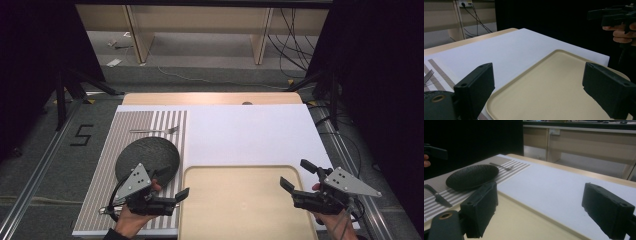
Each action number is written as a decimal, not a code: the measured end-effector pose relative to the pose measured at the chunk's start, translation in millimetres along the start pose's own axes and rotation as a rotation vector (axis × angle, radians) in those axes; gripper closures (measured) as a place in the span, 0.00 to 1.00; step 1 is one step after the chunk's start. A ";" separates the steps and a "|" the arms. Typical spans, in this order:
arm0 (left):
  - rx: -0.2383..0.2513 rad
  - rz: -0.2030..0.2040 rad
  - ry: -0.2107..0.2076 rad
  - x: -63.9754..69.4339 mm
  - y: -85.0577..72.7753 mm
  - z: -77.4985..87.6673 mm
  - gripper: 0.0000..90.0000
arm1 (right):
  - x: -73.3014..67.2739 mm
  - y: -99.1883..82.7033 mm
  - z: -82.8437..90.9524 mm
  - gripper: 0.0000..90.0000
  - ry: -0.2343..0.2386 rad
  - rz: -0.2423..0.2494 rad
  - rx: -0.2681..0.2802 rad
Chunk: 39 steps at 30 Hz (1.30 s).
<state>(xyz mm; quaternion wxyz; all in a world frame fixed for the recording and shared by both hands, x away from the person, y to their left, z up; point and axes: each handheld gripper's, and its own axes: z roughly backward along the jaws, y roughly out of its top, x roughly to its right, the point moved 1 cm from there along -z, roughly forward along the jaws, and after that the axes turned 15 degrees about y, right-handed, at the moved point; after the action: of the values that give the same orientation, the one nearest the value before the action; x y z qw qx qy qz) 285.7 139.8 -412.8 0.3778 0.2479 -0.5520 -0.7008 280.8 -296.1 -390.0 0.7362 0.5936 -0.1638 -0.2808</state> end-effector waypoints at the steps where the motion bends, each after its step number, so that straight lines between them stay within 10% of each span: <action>1: -0.002 0.002 0.001 0.2 -0.2 -0.1 0.12 | -0.3 0.0 -0.1 0.16 0.003 -0.002 0.001; 26: -0.033 -0.008 -0.028 -0.4 11.9 5.1 0.15 | -0.7 -1.3 1.6 0.16 0.003 -0.003 -0.004; 34: -0.107 -0.067 -0.055 3.5 19.3 5.6 0.17 | 0.0 -0.8 2.9 0.16 0.006 -0.001 0.001; 39: -0.246 -0.119 -0.048 -0.9 15.7 0.0 0.17 | 1.0 -0.8 2.8 0.16 0.008 -0.001 0.006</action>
<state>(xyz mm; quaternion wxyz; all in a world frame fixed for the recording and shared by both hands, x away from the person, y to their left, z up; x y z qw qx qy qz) 290.3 138.8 -397.8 0.3497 0.2153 -0.4552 -0.7901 279.8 -298.9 -390.3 0.7350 0.5968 -0.1614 -0.2785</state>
